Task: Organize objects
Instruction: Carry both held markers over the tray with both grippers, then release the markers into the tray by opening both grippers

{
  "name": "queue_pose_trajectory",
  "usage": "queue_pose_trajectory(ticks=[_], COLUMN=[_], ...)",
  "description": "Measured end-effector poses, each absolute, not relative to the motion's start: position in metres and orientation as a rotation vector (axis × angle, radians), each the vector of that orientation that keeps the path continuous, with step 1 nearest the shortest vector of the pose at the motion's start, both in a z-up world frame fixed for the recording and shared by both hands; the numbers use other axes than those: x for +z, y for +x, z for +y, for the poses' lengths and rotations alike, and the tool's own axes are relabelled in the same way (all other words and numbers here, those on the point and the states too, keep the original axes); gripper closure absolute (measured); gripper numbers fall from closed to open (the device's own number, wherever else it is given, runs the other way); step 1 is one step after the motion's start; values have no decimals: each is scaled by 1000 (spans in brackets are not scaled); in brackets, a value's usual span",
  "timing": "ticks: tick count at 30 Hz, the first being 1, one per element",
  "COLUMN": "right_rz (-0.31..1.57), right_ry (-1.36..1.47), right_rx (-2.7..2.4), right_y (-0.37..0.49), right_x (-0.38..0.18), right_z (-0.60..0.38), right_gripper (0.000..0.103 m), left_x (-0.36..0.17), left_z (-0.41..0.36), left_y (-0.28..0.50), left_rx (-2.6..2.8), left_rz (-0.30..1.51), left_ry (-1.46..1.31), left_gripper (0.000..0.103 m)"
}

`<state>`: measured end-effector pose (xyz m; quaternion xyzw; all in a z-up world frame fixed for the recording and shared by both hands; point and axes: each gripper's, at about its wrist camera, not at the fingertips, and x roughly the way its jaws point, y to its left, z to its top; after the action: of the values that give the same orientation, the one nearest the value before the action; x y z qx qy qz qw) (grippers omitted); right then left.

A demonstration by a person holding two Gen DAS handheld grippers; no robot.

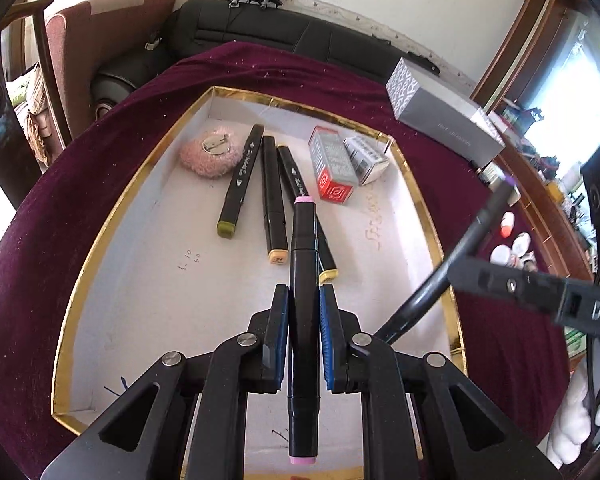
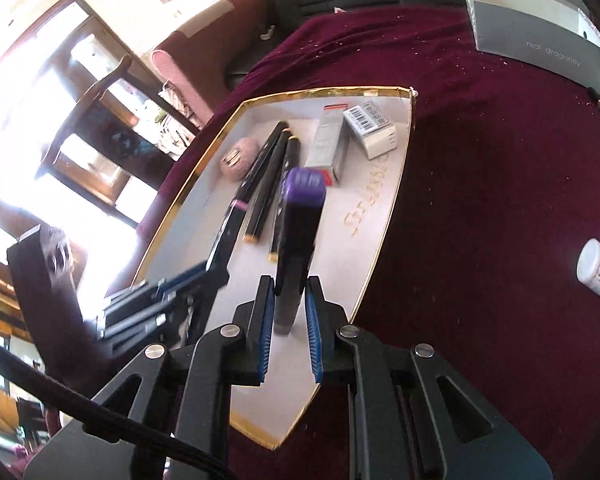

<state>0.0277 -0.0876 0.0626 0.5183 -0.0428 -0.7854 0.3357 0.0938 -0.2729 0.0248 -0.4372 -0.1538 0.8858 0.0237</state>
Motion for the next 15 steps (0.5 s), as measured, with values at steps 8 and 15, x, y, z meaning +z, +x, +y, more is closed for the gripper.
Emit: queue_pose_trajectory(ticks=[8,15], right_rz=[-57,-36], right_ry=[1390,1475], right_rx=[-2093,-2081], right_y=[4,-4], right_x=[51,25], right_z=[-110,-118], right_gripper=[90,90], left_x=[22,20], left_z=[-266,-261], left_y=[82,81], left_rx=[2760,2775], left_rz=[-414,-394], left_ry=[-1395,-1403], left_gripper=[91,91])
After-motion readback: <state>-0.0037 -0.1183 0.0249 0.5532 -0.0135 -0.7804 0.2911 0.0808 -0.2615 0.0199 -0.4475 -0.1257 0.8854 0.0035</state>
